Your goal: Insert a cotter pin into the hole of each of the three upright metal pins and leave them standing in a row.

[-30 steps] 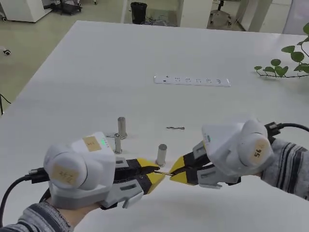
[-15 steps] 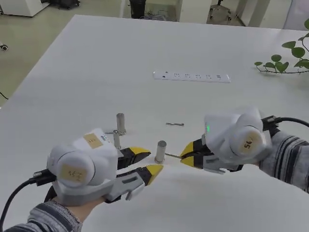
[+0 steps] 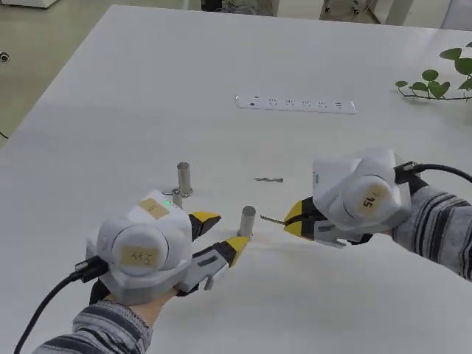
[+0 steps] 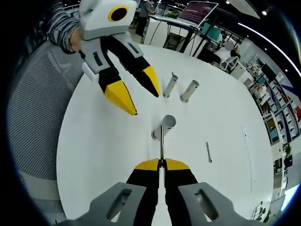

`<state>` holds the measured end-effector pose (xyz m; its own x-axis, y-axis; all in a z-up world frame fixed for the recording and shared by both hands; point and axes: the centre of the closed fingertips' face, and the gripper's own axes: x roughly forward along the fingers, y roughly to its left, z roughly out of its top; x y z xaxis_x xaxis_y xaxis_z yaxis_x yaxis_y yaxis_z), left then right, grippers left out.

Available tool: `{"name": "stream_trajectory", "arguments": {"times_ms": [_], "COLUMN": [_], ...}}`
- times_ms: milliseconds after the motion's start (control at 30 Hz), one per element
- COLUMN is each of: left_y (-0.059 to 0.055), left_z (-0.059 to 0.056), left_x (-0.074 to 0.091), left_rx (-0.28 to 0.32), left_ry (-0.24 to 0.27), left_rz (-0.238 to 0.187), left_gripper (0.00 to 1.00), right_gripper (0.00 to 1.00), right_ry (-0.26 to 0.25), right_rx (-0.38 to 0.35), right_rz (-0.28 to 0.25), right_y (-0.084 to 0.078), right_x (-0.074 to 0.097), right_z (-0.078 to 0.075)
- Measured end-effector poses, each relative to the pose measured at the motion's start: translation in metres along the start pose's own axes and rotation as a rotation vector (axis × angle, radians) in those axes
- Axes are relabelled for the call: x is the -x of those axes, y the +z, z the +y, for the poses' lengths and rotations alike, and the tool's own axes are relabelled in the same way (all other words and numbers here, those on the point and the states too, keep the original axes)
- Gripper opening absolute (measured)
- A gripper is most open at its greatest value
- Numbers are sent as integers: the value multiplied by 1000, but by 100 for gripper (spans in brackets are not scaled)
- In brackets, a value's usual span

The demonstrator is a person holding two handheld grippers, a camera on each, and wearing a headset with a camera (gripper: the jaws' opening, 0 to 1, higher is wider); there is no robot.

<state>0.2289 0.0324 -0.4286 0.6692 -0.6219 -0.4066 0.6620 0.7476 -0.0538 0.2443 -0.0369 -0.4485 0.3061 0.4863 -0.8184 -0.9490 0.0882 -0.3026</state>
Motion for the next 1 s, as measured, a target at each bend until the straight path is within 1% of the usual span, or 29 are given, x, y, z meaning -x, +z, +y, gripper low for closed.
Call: {"name": "stream_trajectory", "arguments": {"times_ms": [133, 267, 467, 533, 600, 667, 700, 733, 800, 1000], "left_y": [-4, -7, -9, -10, -10, -10, -11, -13, -15, -16], "left_z": [-1, 1, 4, 5, 6, 6, 6, 5, 5, 5], "left_x": [-9, -17, -31, -35, -39, -43, -44, -46, -49, -56], "left_rx": [-15, -18, 2, 18, 9, -1, -1, 2, -12, -5], "left_ry": [-12, -9, 1, 3, 14, 21, 21, 21, 29, 32], "left_rz": [12, 23, 35, 35, 39, 31, 33, 45, 51, 58], "left_gripper": [28, 28, 27, 26, 24, 22, 22, 22, 20, 18], "right_gripper": [0, 0, 0, 0, 0, 0, 0, 0, 0, 0], "right_ry": [4, 5, 10, 14, 17, 19, 20, 21, 22, 24], "right_rx": [1, 3, 7, 11, 18, 18, 18, 18, 22, 33], "right_rz": [13, 20, 19, 17, 19, 21, 20, 19, 20, 21], "right_y": [-5, -8, -6, -5, -5, -5, -5, -5, -4, -3], "right_x": [-5, -10, -15, -16, -18, -19, -19, -20, -20, -20], "right_z": [-3, -6, -9, -9, -9, -8, -8, -8, -8, -8]}}
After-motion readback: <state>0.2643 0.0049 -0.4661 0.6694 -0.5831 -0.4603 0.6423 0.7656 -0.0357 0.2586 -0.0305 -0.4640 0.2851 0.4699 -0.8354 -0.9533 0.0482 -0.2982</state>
